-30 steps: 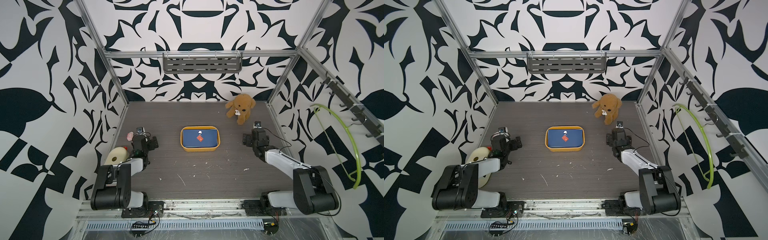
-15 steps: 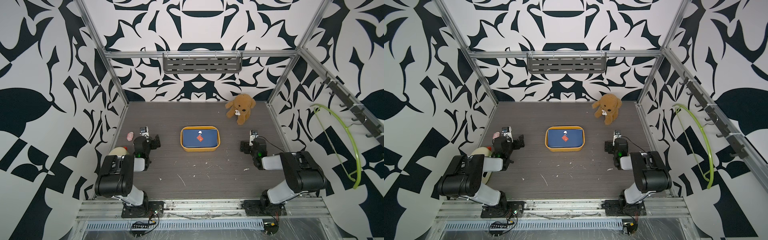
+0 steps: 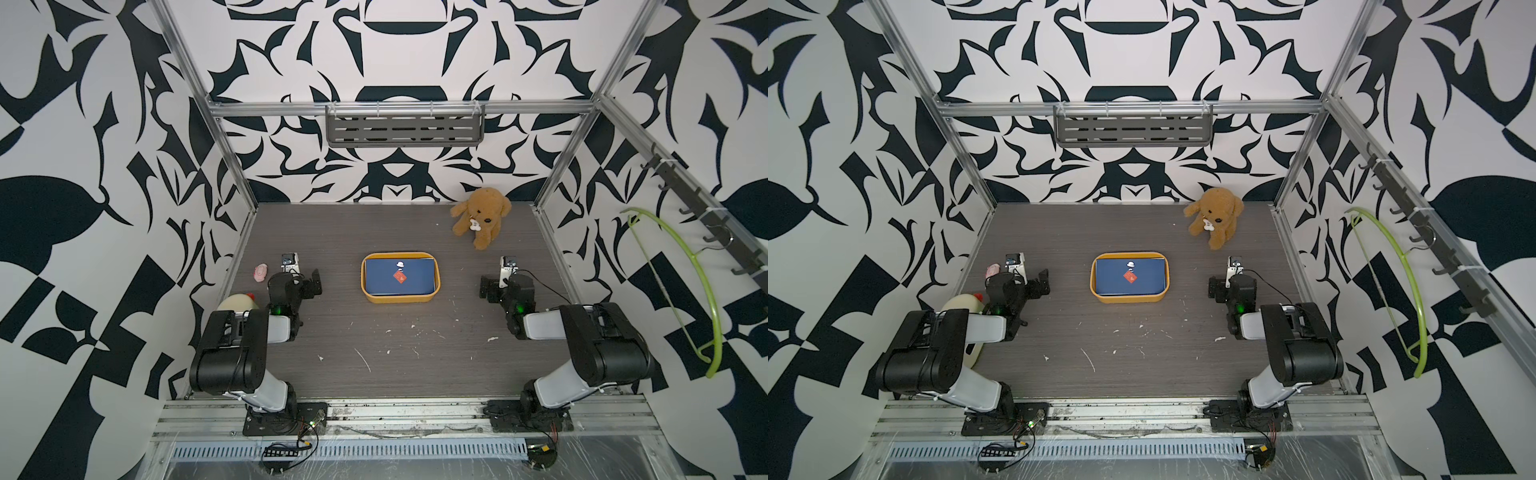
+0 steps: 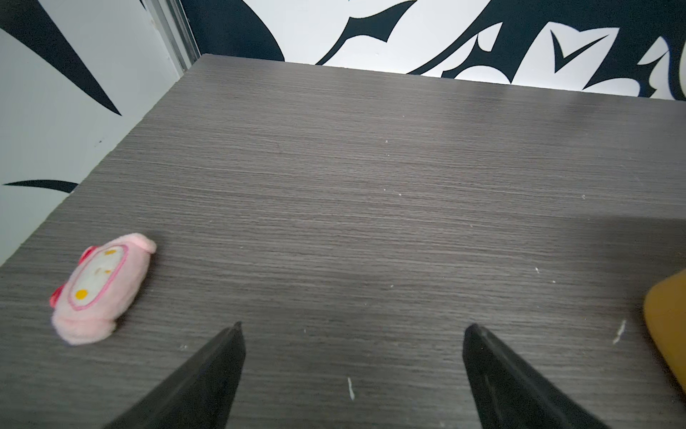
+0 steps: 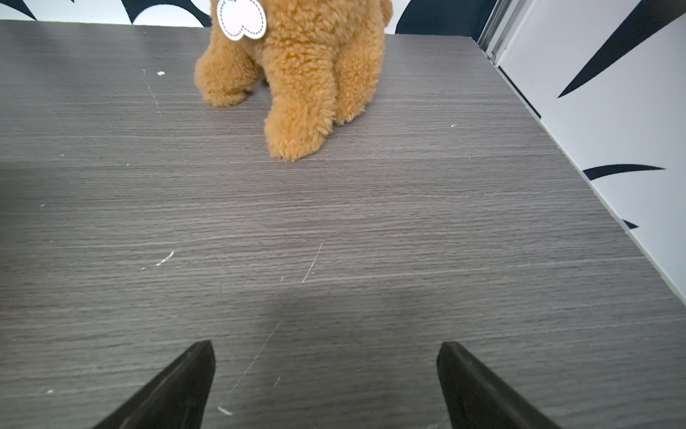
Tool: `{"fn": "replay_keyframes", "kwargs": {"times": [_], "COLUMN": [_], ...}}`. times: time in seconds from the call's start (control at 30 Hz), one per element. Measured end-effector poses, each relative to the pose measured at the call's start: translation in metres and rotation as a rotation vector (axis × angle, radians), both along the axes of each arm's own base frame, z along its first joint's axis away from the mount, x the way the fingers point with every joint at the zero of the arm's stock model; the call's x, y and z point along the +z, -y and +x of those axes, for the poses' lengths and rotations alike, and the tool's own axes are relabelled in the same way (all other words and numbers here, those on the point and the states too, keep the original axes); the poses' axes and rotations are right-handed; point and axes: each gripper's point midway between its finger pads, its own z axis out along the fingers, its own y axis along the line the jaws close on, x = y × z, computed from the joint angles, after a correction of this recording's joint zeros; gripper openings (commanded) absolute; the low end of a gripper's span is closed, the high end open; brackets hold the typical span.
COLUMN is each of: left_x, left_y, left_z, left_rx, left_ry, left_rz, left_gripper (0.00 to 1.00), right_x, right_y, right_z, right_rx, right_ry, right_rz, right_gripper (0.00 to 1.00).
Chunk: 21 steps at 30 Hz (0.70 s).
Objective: Put the sealed envelopes into the storage box
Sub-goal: Reset both arms
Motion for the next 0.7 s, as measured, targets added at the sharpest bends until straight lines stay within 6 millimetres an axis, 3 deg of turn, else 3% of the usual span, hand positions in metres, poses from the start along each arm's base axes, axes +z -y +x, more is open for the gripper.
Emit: {"fn": "replay_keyframes", "kwargs": {"times": [0.37,0.5,0.63,0.7], "left_x": [0.000,0.005,0.007,0.008], "left_y": [0.001,-0.010,0.005,-0.001], "left_z": [0.000,-0.004,-0.006,-0.006], "left_rx": [-0.003,0.066,-0.034,0.005], "left_ry": [-0.001,0.027,0.041,0.045], "left_rz": [0.007,0.003,0.002,-0.002], "left_gripper": [0.99,0.99,0.99,0.99], "right_x": [0.000,0.000,0.000,0.000], "right_y": [0.000,0.000,0.000,0.000], "right_z": [0.000,0.000,0.000,0.000], "right_rx": [0.000,0.000,0.000,0.000], "right_ry": [0.000,0.000,0.000,0.000], "right_rz": [0.000,0.000,0.000,0.000], "right_gripper": [0.99,0.99,1.00,0.99]}}
